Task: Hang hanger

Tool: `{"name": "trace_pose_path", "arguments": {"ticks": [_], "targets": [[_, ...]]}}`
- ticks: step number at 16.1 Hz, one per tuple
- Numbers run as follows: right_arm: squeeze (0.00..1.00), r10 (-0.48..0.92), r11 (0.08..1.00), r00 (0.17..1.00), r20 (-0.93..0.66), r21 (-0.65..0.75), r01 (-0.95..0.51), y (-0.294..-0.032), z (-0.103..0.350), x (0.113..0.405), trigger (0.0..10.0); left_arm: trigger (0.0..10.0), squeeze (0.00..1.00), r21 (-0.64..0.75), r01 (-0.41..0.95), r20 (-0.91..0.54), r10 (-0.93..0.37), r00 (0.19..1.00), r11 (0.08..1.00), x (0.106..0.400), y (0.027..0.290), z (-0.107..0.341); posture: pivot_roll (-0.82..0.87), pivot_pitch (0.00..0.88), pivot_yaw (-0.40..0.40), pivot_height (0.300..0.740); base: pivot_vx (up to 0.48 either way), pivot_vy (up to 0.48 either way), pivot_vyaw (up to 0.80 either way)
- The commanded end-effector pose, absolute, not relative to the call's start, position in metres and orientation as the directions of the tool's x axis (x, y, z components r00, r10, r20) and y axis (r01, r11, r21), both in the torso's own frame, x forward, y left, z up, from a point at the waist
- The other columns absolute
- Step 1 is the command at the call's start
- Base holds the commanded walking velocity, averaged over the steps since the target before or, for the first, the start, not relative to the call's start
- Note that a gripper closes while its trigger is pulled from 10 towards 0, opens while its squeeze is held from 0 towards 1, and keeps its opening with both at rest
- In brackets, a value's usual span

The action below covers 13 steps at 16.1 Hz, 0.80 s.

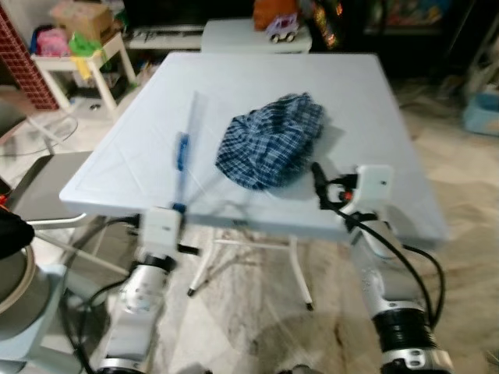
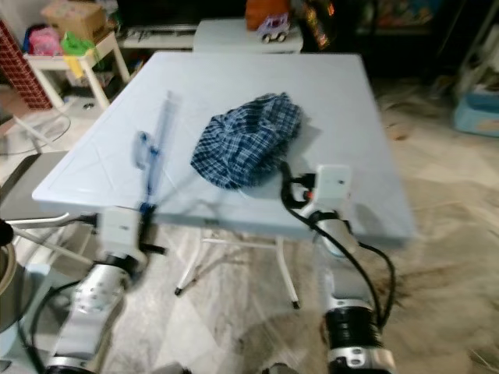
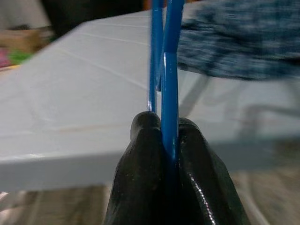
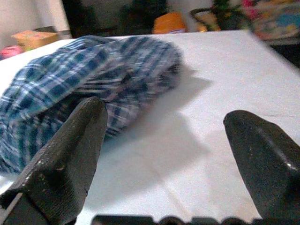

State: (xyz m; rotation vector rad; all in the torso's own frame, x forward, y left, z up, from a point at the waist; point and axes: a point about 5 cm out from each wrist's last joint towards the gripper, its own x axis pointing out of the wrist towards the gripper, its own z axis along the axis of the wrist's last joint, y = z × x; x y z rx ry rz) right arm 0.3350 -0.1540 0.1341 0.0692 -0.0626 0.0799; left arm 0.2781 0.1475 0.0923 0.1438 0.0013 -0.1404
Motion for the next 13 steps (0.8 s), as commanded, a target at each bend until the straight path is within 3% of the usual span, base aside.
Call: {"name": "trace_pose_path", "arguments": {"ticks": [1,8,13], "targets": [[1.00,0.093,0.993,0.993,0.072,0.071,-0.098,-0.1467,0.1367,0.3359,10.0,10.0,0.00,0.147,0.129,-0.053,-0.123,0.991,0.981,0.2757,0.1541,0.0847,-0.07,0.094,-0.003,0.740,-0.281,0.000,0.00],[1.00,0.113,0.991,0.991,0.069,0.063,-0.118,-0.1444,0.1389,0.3426,10.0,10.0,0.00,0.138,0.100,-0.048,-0.095,0.994,0.985,0.2729,0.1568,0.0817,-0.05,0.086,-0.023,0.740,-0.287,0.000,0.00],[1.00,0.121,0.990,0.990,0.074,0.062,-0.126,-0.1428,0.1401,0.3441,10.0,10.0,0.00,0.110,0.086,-0.049,-0.081,0.996,0.990,0.2754,0.1581,0.0831,-0.05,0.079,-0.021,0.740,0.000,0.000,0.00]]}}
